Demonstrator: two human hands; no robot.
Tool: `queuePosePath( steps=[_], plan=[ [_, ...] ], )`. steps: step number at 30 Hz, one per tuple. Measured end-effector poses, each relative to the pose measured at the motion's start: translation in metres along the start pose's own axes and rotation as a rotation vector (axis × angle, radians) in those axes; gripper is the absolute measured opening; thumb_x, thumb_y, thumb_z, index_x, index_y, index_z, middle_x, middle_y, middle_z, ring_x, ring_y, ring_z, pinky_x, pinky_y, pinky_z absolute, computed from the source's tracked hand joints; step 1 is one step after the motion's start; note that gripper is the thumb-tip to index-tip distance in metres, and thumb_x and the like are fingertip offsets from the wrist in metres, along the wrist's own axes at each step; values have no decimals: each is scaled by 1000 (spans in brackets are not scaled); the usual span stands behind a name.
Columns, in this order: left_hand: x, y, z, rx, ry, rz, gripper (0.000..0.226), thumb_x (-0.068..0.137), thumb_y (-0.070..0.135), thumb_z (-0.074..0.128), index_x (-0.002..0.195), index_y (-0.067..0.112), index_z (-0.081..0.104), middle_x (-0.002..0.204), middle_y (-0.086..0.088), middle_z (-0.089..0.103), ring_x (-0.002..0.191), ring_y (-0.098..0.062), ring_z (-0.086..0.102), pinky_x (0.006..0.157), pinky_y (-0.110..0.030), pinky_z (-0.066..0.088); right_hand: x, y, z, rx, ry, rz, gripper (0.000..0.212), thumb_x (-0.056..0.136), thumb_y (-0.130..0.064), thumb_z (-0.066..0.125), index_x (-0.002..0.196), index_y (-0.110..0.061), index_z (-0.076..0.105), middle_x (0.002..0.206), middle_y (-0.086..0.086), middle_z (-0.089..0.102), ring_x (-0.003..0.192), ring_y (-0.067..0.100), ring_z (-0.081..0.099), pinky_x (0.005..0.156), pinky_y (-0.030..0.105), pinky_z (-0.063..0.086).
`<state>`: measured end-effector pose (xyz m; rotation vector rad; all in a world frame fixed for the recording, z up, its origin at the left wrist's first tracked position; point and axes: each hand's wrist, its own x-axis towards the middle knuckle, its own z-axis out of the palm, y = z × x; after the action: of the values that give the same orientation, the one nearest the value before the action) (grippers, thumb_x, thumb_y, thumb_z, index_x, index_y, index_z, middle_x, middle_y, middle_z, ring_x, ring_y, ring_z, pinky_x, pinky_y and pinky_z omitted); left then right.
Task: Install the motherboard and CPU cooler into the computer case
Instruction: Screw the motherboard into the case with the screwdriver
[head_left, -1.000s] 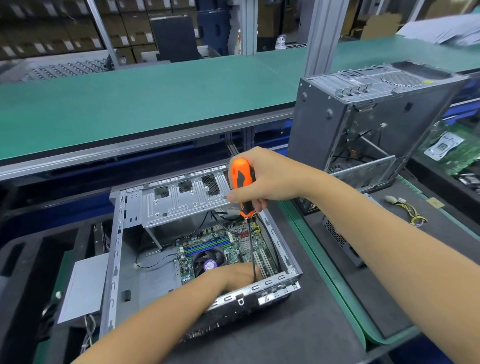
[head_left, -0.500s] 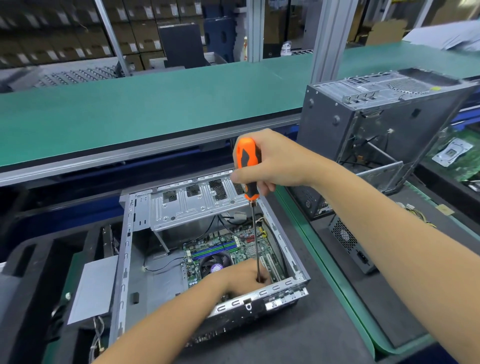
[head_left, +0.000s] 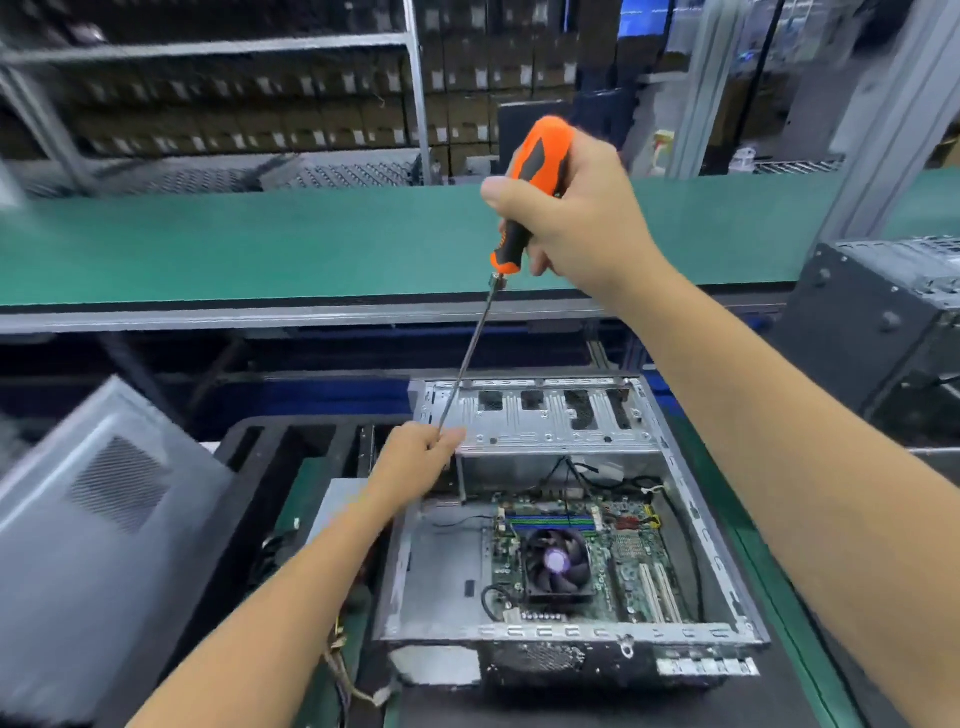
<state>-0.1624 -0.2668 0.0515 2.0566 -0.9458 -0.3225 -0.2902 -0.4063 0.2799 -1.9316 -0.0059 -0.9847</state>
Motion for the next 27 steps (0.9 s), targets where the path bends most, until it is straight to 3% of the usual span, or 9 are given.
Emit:
queuePosePath(
  steps=[4, 7, 10, 13, 15, 17, 20, 24, 27],
  plan=[
    [-28, -48, -37, -86, 165, -166, 57, 95, 36, 53, 40, 20, 44, 35, 10, 36, 33, -3, 34, 47, -21, 31, 4, 1, 70, 80, -94, -4, 22, 88, -13, 66, 78, -6, 47, 72, 35, 50, 39, 10, 53, 39, 24, 44],
    [-57, -83, -51, -64, 187, -263, 55, 94, 35, 55, 43, 16, 46, 39, 6, 39, 34, -5, 35, 49, -25, 33, 2, 5, 119, 101, -197, 5, 27, 86, -13, 67, 72, -9, 44, 66, 27, 48, 44, 25, 55, 40, 35, 46],
    [-92, -115, -59, -38, 195, -341, 53, 92, 31, 57, 41, 19, 47, 37, 7, 41, 37, -3, 38, 49, -20, 34, -11, 12, 162, 151, -312, 38, 28, 87, -13, 66, 72, -12, 43, 62, 24, 49, 38, 19, 56, 42, 45, 50],
    [-128, -142, -60, -31, 135, -435, 51, 94, 32, 56, 52, 4, 51, 44, 3, 36, 43, -10, 35, 53, -28, 31, -30, 23, 200, 180, -399, 69, 27, 85, -15, 67, 71, -13, 44, 59, 20, 56, 40, 21, 59, 42, 35, 48],
    [-149, -158, -55, -26, 90, -521, 51, 94, 35, 55, 61, -4, 55, 45, -1, 45, 43, -13, 41, 52, -26, 35, -45, 31, 221, 169, -440, 77, 26, 84, -19, 67, 72, -7, 46, 62, 21, 59, 43, 20, 61, 43, 31, 48],
    [-166, -171, -47, -52, 3, -639, 44, 95, 34, 54, 66, 0, 58, 49, -2, 56, 41, -13, 49, 49, -21, 42, -59, 38, 238, 147, -476, 80, 28, 84, -22, 67, 75, -2, 48, 66, 23, 59, 48, 25, 61, 47, 35, 52],
    [-182, -183, -33, -66, -150, -743, 24, 94, 23, 54, 77, 6, 58, 57, -4, 62, 46, -17, 56, 52, -26, 52, -82, 50, 258, 150, -557, 118, 27, 85, -21, 67, 71, -12, 46, 68, 25, 56, 51, 29, 62, 46, 30, 50],
    [-181, -185, -17, 136, -155, -751, 8, 84, 14, 58, 80, 7, 60, 74, -10, 67, 65, -24, 64, 60, -28, 53, -108, 67, 269, 89, -651, 151, 25, 87, -21, 67, 76, -10, 48, 66, 22, 57, 56, 30, 63, 45, 26, 46],
    [-187, -184, 3, 366, -365, -792, 3, 83, 6, 50, 85, 7, 50, 93, -12, 60, 83, -30, 61, 63, -31, 45, -117, 79, 270, 35, -701, 152, 26, 87, -25, 68, 81, -6, 51, 64, 16, 57, 60, 32, 62, 51, 33, 49]
  ],
)
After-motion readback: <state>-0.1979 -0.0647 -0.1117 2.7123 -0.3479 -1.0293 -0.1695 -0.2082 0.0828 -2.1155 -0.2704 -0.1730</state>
